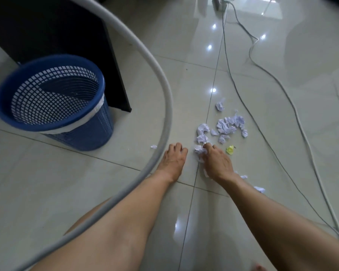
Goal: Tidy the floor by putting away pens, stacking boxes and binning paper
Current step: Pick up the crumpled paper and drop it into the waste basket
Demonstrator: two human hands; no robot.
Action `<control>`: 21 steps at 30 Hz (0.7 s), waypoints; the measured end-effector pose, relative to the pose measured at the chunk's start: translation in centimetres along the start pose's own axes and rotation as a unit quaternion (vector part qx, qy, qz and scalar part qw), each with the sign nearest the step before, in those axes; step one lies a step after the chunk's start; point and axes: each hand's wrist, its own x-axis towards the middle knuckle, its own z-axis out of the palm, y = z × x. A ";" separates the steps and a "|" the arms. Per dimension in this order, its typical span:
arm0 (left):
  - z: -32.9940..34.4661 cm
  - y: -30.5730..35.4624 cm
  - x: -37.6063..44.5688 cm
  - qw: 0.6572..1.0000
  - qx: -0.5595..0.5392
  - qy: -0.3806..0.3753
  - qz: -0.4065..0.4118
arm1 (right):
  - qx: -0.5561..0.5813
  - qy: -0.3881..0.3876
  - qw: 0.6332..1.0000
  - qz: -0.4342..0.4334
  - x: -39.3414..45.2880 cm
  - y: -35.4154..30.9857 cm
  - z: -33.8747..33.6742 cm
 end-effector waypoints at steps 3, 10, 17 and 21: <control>-1.6 -0.7 1.4 0.998 0.007 -0.046 -0.033 | 0.022 0.008 0.999 0.023 0.8 -1.9 -1.5; -13.2 -3.4 6.0 0.995 -0.062 -0.028 -0.070 | 0.051 0.025 0.998 0.038 3.3 -7.3 -8.0; -23.1 -2.4 6.9 0.992 -0.071 -0.002 -0.106 | 0.082 0.069 0.994 0.036 3.7 -13.1 -14.4; -25.7 -0.9 7.9 0.994 -0.084 0.013 -0.064 | 0.070 0.077 0.994 0.015 4.3 -14.8 -17.1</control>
